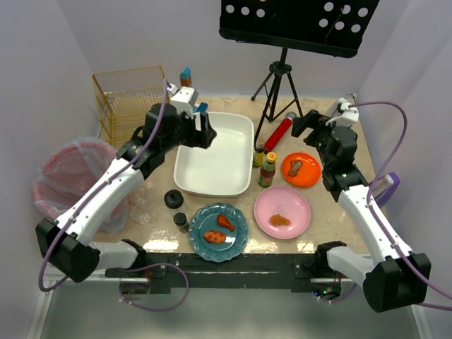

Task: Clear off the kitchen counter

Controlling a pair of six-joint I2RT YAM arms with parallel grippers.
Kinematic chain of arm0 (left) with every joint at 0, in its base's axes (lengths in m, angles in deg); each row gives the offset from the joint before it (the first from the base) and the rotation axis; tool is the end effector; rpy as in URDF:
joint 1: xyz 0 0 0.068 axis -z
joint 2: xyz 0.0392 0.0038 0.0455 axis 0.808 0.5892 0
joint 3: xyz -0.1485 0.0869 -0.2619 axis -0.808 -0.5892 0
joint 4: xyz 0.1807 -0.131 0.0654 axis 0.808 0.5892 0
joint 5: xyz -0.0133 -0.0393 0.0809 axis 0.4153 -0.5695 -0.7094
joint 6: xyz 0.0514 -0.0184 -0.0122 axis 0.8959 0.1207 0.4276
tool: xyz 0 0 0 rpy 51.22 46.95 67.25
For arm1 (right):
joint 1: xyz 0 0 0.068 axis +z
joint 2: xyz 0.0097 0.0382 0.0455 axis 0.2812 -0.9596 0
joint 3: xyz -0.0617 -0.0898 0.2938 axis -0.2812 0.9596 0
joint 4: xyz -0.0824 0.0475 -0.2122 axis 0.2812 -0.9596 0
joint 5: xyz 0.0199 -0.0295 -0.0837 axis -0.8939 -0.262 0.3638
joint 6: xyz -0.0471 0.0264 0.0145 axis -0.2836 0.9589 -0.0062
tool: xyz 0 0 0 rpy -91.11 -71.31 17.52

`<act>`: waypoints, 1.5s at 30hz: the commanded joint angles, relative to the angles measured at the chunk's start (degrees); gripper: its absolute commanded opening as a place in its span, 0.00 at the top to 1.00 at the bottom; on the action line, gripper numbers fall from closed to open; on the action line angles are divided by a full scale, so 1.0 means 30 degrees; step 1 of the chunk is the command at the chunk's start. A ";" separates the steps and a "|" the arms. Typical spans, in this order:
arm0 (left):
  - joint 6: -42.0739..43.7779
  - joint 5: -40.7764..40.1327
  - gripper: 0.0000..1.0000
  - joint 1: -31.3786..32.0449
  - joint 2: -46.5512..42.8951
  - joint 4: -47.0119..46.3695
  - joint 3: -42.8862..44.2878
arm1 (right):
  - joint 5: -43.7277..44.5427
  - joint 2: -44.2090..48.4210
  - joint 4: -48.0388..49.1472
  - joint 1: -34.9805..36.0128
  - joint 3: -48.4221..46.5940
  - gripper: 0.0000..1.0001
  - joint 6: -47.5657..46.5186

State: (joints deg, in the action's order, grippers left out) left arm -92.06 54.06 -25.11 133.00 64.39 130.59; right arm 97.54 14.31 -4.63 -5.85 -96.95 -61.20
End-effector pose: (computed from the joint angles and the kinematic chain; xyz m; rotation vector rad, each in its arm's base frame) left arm 0.2233 -0.1238 0.4218 0.2095 1.9850 -0.5541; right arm 0.1967 0.0310 0.3839 0.3315 1.6320 0.3719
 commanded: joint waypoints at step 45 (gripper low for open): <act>0.0741 -0.5802 0.18 1.0088 0.7303 -0.7774 0.1992 | 0.1432 -0.2496 -0.4650 -0.1267 -0.3209 0.02 0.3324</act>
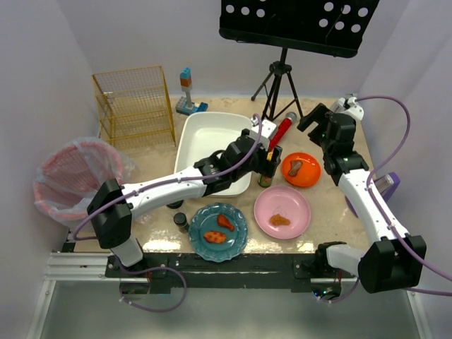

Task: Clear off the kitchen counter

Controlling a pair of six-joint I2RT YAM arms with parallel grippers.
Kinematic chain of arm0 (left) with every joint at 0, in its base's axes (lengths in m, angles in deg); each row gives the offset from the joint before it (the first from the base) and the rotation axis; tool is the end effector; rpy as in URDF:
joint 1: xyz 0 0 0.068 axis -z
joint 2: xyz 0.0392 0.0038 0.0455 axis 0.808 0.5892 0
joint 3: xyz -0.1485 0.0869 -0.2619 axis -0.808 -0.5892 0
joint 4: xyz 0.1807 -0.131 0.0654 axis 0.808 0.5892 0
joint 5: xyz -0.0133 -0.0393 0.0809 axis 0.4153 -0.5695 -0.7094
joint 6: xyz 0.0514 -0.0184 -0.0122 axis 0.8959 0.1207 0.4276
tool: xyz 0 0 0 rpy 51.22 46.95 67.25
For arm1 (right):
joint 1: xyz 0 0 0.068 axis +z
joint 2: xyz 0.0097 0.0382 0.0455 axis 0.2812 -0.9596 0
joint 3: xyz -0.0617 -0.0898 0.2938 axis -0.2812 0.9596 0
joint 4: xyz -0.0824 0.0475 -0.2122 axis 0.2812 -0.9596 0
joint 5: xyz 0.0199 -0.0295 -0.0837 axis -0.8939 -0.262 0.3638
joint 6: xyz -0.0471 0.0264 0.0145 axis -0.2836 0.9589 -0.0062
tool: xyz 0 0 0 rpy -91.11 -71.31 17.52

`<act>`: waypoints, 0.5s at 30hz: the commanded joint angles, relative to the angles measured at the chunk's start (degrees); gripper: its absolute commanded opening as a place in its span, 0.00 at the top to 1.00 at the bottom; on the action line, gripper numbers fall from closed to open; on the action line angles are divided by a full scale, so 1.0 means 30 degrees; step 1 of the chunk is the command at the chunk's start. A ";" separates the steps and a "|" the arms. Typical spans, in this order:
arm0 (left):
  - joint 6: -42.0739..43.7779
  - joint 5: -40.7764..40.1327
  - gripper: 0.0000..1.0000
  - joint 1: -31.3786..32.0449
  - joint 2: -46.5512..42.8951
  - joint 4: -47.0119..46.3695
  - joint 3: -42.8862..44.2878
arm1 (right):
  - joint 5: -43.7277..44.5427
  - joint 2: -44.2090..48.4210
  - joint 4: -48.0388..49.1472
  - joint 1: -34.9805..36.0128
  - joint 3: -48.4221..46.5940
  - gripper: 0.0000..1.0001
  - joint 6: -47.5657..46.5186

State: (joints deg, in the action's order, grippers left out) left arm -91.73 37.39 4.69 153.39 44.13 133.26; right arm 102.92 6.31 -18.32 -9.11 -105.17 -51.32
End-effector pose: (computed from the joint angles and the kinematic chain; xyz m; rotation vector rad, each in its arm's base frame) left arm 0.2018 -0.3109 0.3697 0.5113 1.8821 -0.6403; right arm 0.2307 0.0203 0.3780 0.6225 1.7846 0.2987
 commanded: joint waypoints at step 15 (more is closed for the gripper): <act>0.1598 -0.0830 0.32 0.0363 0.1943 -0.2161 0.0929 | -0.0771 0.0404 -0.0147 -0.0240 -0.0469 0.02 -0.0086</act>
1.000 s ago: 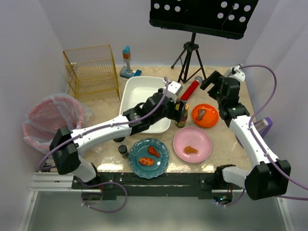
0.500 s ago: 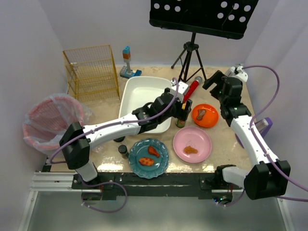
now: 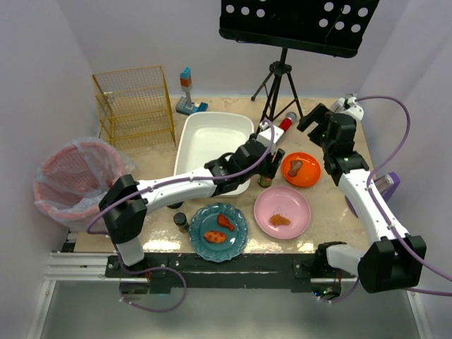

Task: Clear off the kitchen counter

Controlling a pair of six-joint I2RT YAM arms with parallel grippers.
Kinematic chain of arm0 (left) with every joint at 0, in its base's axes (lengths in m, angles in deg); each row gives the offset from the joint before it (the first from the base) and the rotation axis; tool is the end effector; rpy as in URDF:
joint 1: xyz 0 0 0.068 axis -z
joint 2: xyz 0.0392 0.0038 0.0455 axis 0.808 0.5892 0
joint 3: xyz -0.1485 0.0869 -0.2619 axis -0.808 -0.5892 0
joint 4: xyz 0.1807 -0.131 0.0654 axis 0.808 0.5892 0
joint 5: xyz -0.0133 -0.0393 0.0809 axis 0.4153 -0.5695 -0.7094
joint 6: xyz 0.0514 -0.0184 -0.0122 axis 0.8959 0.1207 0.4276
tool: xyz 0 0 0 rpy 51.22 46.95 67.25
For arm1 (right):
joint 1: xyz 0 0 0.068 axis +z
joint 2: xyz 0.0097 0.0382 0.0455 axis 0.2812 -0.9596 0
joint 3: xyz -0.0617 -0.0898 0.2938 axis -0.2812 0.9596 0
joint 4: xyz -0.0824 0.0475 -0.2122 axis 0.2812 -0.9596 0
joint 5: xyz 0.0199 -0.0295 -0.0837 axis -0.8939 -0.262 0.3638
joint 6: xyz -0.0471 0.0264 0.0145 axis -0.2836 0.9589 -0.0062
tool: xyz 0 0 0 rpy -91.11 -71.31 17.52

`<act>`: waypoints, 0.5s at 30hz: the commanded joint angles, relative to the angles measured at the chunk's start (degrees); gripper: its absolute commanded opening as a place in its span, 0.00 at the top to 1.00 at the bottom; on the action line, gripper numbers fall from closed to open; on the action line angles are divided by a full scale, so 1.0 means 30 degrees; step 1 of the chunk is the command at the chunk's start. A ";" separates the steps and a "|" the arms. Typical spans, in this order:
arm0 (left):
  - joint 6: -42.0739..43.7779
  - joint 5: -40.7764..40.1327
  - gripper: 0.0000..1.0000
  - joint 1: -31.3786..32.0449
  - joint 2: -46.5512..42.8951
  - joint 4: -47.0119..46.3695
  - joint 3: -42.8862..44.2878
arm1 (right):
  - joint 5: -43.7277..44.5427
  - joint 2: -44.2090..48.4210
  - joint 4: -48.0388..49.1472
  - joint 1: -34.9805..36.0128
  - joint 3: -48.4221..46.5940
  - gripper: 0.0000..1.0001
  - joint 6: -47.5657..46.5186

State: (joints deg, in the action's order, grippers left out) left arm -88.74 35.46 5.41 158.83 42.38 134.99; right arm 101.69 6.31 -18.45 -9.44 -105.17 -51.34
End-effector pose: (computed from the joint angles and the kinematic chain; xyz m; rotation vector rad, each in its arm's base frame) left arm 0.2122 -0.3350 0.3483 0.5619 1.8869 -0.5641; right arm 0.2308 0.0197 0.3777 0.6146 1.7925 0.3134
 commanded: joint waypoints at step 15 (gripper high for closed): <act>0.1509 -0.0188 0.53 0.0123 0.1505 -0.2078 0.0733 | -0.0568 0.0668 0.0131 -0.0131 -0.0147 0.02 -0.0460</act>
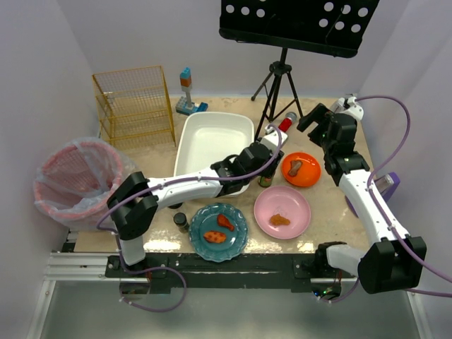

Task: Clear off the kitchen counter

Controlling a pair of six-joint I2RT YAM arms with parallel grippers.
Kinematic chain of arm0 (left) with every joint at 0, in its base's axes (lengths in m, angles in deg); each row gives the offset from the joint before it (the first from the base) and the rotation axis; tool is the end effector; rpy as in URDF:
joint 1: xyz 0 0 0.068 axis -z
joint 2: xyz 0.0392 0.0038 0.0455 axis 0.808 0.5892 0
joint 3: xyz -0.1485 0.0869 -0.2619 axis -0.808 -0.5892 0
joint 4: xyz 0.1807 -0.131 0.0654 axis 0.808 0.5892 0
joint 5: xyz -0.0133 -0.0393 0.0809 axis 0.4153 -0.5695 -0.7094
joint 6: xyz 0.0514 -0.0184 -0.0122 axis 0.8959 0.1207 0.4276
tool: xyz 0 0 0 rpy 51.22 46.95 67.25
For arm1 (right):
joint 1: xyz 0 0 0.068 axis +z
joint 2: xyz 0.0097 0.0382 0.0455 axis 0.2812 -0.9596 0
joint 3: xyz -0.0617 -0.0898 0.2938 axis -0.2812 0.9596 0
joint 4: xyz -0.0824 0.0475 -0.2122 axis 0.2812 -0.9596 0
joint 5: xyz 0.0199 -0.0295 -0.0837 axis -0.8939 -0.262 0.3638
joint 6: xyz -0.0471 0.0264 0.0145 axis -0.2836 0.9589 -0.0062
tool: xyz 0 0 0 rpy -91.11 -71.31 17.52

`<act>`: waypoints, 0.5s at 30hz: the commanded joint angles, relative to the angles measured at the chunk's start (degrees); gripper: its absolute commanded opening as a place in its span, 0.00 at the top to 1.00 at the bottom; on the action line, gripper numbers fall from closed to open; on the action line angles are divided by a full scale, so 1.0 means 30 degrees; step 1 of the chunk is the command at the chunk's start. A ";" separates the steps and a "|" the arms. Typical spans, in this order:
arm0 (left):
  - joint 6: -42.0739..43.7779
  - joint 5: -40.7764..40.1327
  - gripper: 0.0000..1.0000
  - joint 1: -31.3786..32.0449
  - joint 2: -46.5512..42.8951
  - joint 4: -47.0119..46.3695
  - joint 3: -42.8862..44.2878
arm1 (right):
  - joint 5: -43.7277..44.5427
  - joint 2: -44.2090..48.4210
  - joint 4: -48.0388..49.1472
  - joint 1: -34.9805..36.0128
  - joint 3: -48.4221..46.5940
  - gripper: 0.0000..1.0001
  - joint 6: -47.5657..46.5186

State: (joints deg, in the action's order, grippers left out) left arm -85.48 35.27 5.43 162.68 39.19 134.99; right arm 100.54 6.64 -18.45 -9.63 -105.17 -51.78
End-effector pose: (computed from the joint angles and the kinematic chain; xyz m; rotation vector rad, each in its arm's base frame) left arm 0.2210 -0.3500 0.3281 0.6172 1.8740 -0.5176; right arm 0.2294 0.0196 0.3789 0.5973 1.7948 0.3265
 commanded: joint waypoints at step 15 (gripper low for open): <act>0.0277 -0.0268 0.44 0.0116 0.0750 -0.1746 0.0851 | -0.0387 0.0559 0.0102 -0.0094 -0.0293 0.02 -0.0725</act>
State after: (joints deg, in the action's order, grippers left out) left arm -84.71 34.87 5.43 164.06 37.11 135.16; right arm 100.40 6.64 -18.45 -9.63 -105.17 -52.89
